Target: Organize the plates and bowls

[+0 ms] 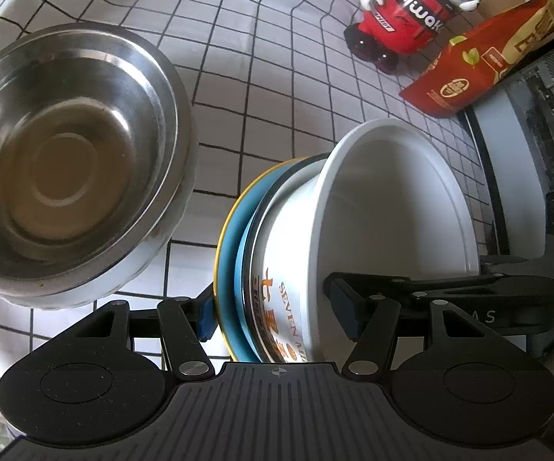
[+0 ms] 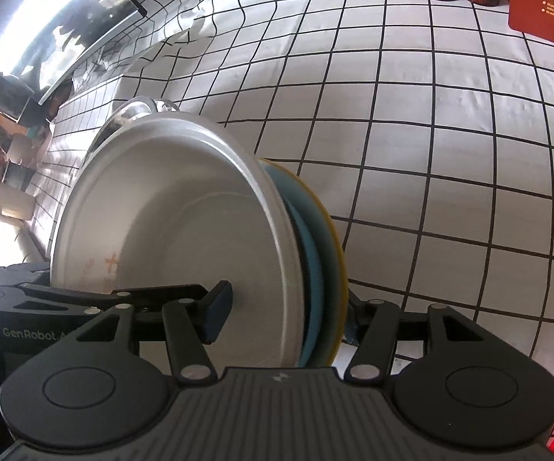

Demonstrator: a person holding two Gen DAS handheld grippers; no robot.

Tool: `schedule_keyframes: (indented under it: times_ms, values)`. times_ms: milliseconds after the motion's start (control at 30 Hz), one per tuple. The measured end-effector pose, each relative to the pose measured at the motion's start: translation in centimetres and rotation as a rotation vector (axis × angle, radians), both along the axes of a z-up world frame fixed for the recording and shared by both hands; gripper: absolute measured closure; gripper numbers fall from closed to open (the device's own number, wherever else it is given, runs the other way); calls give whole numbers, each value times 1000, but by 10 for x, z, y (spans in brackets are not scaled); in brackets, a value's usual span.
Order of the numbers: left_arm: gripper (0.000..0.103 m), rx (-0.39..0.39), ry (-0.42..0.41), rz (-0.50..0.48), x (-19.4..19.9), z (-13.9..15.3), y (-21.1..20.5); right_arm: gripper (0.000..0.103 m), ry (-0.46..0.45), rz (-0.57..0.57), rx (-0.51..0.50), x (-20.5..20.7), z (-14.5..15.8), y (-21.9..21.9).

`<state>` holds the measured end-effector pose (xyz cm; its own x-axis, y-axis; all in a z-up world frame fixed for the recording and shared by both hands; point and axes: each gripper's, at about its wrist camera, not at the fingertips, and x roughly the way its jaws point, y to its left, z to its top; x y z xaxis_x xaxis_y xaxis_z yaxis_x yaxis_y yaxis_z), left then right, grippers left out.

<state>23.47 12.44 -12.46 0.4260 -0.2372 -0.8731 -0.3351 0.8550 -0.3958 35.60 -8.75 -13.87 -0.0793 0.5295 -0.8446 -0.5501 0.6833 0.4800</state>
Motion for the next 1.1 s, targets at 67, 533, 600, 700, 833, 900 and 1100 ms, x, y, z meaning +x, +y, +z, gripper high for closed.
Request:
schedule_keyframes:
  times_ms: [67,533,600,700,833,900,1100]
  values:
    - [39,-2,-5,-5,-1,0,0,46,0,-2,-3,0,0,1]
    - [39,-8,1,-12,0,0,2,44,12,-10,-9,0,-1,2]
    - [39,-9,3,-13,0,0,2,44,13,-10,-10,1,0,2]
    - [39,-10,4,-12,1,1,2,44,17,-9,-9,1,-1,2]
    - [39,-15,1,-6,1,0,2,44,21,-12,-9,1,-1,3]
    - [39,-24,-4,-1,0,-1,4,43,21,-8,-11,1,-1,3]
    - [39,-57,-15,23,-2,-2,9,41,45,-8,-30,2,-3,7]
